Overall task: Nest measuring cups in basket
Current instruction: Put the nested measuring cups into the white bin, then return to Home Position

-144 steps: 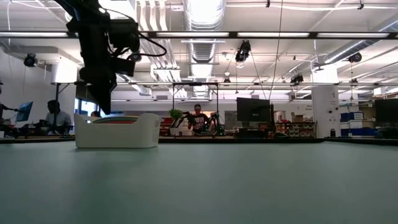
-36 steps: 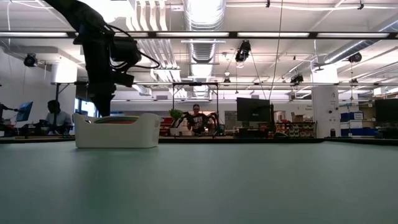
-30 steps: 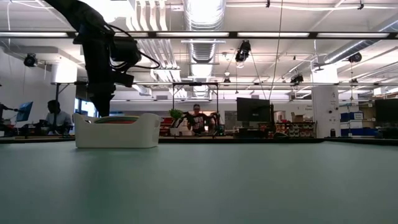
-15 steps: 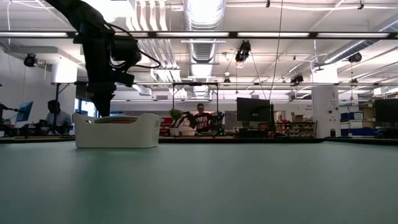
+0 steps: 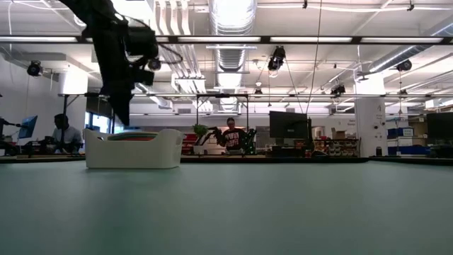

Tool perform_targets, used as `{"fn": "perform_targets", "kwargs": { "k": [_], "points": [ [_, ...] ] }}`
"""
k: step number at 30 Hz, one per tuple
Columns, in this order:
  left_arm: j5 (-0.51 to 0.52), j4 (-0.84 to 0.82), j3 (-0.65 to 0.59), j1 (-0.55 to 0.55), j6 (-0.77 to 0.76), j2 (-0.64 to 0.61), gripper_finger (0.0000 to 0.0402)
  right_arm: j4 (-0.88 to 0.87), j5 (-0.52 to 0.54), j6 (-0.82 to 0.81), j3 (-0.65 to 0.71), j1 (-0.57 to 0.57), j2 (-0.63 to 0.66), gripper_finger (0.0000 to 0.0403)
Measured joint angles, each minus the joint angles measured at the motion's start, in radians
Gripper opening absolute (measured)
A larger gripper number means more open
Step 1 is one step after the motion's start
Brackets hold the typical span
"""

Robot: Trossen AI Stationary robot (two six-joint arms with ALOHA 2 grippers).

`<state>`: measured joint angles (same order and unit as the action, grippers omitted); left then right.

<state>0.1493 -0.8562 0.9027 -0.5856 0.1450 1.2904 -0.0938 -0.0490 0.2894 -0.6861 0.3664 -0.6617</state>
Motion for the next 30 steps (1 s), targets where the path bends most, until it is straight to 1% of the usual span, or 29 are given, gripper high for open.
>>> {"fn": "perform_targets", "kwargs": {
  "k": [2,4,8,11,14,18,21,26,30],
  "points": [
    [-0.003,0.009,0.008,0.031,-0.017,-0.038,0.0,-0.01,0.0,0.016,0.0,0.0,0.0,0.0231],
    [-0.025,0.06,0.0,0.083,-0.02,-0.095,0.0,-0.03,0.0,0.029,0.0,0.0,0.004,0.0231],
    [-0.125,0.268,-0.065,0.217,0.002,-0.237,0.0,-0.027,0.0,0.039,0.038,0.0,0.047,0.0231],
    [-0.156,0.418,-0.139,0.309,0.046,-0.348,0.0,0.0,0.004,0.043,0.088,-0.001,0.109,0.0231],
    [-0.19,0.53,-0.215,0.364,0.083,-0.447,0.0,0.035,0.041,0.043,0.151,-0.009,0.184,0.0231],
    [-0.252,0.654,-0.325,0.377,0.083,-0.569,0.0,0.131,0.119,0.043,0.26,-0.043,0.285,0.0231],
    [-0.268,0.71,-0.405,0.377,0.073,-0.647,0.0,0.212,0.151,0.045,0.339,-0.082,0.352,0.0231],
    [-0.268,0.766,-0.501,0.377,0.047,-0.745,0.0,0.241,0.153,0.019,0.419,-0.158,0.459,0.0231],
    [-0.267,0.779,-0.552,0.377,0.046,-0.809,0.0,0.24,0.146,-0.002,0.466,-0.19,0.543,0.0231]
  ]
}}
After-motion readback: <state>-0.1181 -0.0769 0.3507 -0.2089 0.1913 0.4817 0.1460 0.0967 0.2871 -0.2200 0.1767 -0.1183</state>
